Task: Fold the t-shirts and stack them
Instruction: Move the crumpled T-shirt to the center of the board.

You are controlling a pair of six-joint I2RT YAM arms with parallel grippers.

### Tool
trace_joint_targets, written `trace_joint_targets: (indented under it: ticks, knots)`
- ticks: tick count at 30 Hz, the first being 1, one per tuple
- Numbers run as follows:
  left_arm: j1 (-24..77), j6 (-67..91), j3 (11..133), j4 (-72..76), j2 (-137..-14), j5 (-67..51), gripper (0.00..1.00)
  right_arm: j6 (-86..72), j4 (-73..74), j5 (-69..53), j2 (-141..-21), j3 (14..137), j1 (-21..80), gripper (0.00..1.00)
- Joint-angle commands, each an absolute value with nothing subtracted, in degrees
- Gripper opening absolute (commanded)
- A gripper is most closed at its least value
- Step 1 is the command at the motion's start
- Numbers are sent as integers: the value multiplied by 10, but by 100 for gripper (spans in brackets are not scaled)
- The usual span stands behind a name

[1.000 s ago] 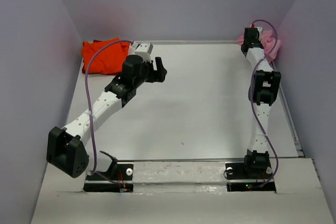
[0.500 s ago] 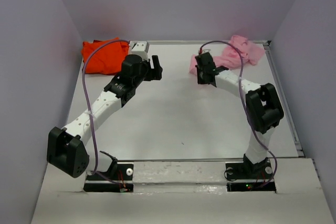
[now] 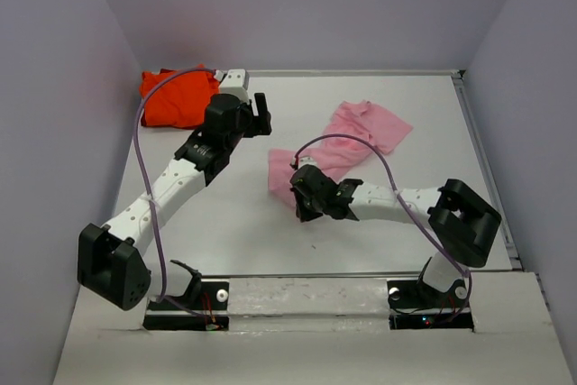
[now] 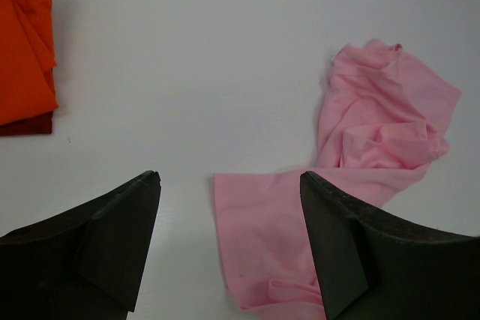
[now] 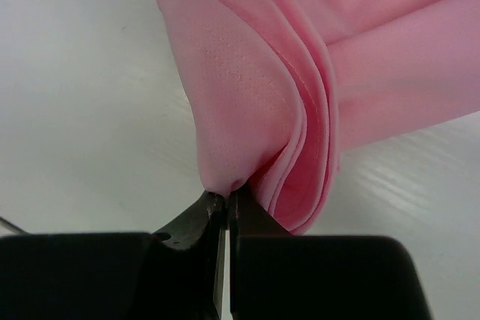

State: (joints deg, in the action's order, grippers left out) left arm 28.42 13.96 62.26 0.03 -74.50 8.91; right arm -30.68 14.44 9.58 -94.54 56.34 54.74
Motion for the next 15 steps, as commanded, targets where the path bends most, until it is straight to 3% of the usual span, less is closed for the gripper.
trace_joint_targets:
  ticks: [1, 3, 5, 7, 10, 15]
  knots:
    - [284, 130, 621, 16, -719, 105, 84, -344, 112, 76, -946, 576, 569, 1]
    - [284, 129, 621, 15, -718, 105, 84, -336, 124, 93, -940, 595, 570, 21]
    - [283, 128, 621, 15, -718, 110, 84, -314, 140, 147, -926, 608, 570, 34]
    - [283, 129, 621, 14, -721, 114, 84, -290, 151, 189, -923, 634, 570, 60]
    - [282, 128, 624, 10, -723, 116, 84, -247, 181, 270, -932, 668, 570, 67]
    - [282, 126, 624, 9, -717, 120, 84, -204, 207, 344, -954, 723, 529, 71]
